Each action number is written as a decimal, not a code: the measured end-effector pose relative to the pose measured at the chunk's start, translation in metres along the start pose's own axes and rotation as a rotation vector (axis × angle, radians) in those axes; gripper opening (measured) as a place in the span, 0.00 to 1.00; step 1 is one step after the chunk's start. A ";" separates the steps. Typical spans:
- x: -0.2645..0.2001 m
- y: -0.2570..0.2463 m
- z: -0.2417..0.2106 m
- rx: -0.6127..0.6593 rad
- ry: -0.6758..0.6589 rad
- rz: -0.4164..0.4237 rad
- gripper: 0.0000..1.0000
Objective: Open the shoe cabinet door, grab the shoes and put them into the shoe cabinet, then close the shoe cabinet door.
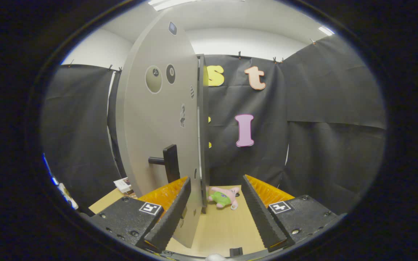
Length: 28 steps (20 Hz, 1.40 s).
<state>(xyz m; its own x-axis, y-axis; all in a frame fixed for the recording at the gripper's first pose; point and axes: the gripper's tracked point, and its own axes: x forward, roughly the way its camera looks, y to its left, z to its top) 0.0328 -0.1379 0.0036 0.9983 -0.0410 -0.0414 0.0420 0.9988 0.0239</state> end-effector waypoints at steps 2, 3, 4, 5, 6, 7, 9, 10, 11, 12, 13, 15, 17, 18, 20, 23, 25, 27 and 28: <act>0.000 0.019 -0.002 0.002 -0.001 -0.001 0.93; 0.000 0.029 -0.002 0.005 -0.003 -0.002 0.93; 0.000 0.039 -0.002 0.004 -0.005 -0.002 0.93; 0.001 0.049 -0.002 0.003 -0.007 -0.003 0.93; 0.003 0.059 -0.002 0.002 -0.009 -0.003 0.93; 0.004 0.070 -0.002 0.002 -0.008 -0.002 0.93; 0.009 0.092 -0.002 0.001 -0.014 0.008 0.93; 0.013 0.104 -0.004 -0.002 -0.011 0.019 0.93; 0.016 0.117 -0.006 -0.003 -0.010 0.035 0.93; 0.019 0.130 -0.006 0.001 -0.013 0.050 0.93; 0.023 0.141 -0.006 -0.003 -0.014 0.063 0.93; 0.035 0.163 -0.005 -0.011 -0.021 0.089 0.93; 0.048 0.186 -0.006 -0.013 -0.020 0.122 0.94; 0.056 0.198 -0.006 -0.018 -0.016 0.144 0.94; 0.074 0.223 -0.005 -0.030 -0.013 0.182 0.95; 0.107 0.253 0.000 -0.056 -0.015 0.207 0.97; 0.128 0.267 0.004 -0.060 -0.019 0.212 0.97; 0.139 0.274 0.008 -0.058 -0.021 0.216 0.97; 0.141 0.274 0.008 -0.068 -0.015 0.215 0.97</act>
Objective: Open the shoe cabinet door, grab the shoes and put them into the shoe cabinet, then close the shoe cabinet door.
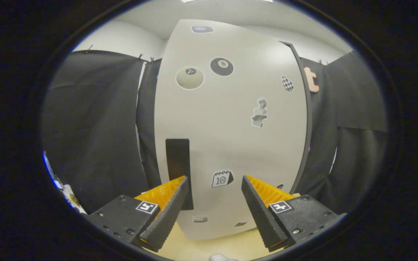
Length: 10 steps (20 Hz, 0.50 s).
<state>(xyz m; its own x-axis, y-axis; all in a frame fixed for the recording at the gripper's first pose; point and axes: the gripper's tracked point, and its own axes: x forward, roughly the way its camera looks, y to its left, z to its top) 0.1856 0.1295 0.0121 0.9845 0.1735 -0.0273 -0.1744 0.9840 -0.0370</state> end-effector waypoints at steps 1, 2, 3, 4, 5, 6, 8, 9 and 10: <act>0.002 0.001 0.001 0.005 0.000 -0.002 0.97; 0.005 0.003 0.001 0.002 0.001 -0.003 0.97; 0.006 0.002 0.002 -0.001 -0.003 -0.007 0.97; 0.009 0.002 0.001 -0.002 0.000 -0.009 0.97; 0.009 0.002 -0.001 -0.005 0.007 -0.011 0.97; 0.010 0.001 -0.003 -0.005 0.013 -0.014 0.97; 0.001 -0.002 -0.005 -0.004 0.015 -0.019 0.97; -0.006 -0.005 -0.006 -0.007 0.014 -0.024 0.98; -0.015 -0.008 -0.006 -0.008 0.014 -0.033 0.98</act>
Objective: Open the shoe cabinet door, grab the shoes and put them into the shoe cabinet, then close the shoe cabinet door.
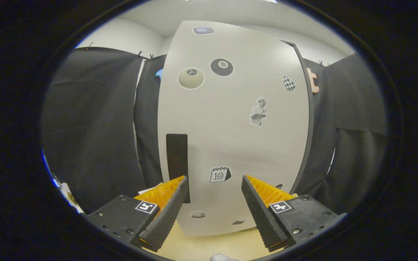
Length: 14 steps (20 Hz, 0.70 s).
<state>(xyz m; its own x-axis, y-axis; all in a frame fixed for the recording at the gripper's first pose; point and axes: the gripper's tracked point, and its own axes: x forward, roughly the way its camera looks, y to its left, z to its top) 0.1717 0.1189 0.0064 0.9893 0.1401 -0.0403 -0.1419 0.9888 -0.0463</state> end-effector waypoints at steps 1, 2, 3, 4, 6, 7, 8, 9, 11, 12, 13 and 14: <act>-0.010 -0.002 0.000 0.003 0.000 -0.002 0.98; -0.020 -0.004 0.000 0.009 -0.002 -0.006 0.97; -0.031 -0.008 -0.001 0.009 0.000 -0.019 0.97; -0.040 -0.012 -0.002 0.011 -0.006 -0.030 0.97; -0.063 -0.020 -0.002 0.030 -0.013 -0.059 0.98; -0.074 -0.025 -0.003 0.040 -0.016 -0.078 0.97; -0.085 -0.029 -0.003 0.042 -0.019 -0.093 0.98; -0.095 -0.032 -0.003 0.041 -0.025 -0.102 0.97; -0.117 -0.039 -0.003 0.041 -0.032 -0.124 0.97; -0.127 -0.043 -0.004 0.043 -0.035 -0.135 0.97; -0.137 -0.045 -0.006 0.050 -0.037 -0.140 0.97; -0.143 -0.045 -0.008 0.053 -0.036 -0.140 0.97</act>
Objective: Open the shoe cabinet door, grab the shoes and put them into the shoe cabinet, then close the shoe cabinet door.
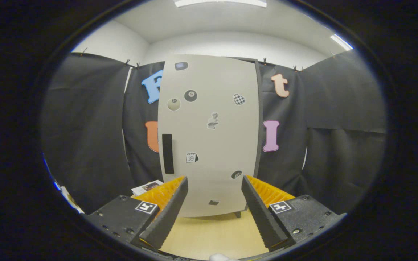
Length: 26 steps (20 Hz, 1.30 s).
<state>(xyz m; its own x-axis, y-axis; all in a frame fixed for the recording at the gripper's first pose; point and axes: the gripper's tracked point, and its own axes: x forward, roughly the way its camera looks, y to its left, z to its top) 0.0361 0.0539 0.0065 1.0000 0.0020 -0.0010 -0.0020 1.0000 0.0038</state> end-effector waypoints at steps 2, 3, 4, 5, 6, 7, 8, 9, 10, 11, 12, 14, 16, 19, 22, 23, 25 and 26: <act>-0.013 -0.005 -0.004 -0.008 0.002 -0.011 0.97; -0.018 -0.006 -0.008 -0.010 0.006 -0.013 0.97; -0.022 -0.006 -0.011 -0.004 0.012 -0.012 0.97; -0.023 -0.006 -0.012 0.003 0.014 -0.010 0.97; -0.026 -0.008 -0.014 0.003 0.016 -0.015 0.97; -0.027 -0.012 -0.015 0.003 0.017 -0.026 0.97; -0.028 -0.012 -0.015 0.008 0.017 -0.026 0.97; -0.029 -0.011 -0.015 0.013 0.018 -0.024 0.97; -0.025 -0.001 -0.007 0.014 0.019 -0.024 0.97; -0.026 -0.002 -0.005 0.012 0.016 -0.024 0.97; -0.025 -0.001 -0.004 0.007 0.010 -0.024 0.98; -0.025 0.002 -0.003 0.005 0.008 -0.025 0.97; -0.026 0.004 -0.003 0.010 0.016 -0.024 0.97; -0.025 0.005 -0.006 0.006 0.020 -0.022 0.97; -0.027 0.005 -0.008 0.008 0.029 -0.018 0.97; -0.027 0.005 -0.008 0.009 0.028 -0.018 0.97; -0.027 0.004 -0.007 0.012 0.025 -0.019 0.97; -0.028 0.002 -0.007 0.011 0.023 -0.022 0.97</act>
<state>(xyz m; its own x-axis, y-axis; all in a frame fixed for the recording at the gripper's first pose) 0.0077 0.0564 0.0000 0.9995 -0.0194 -0.0237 0.0198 0.9997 0.0145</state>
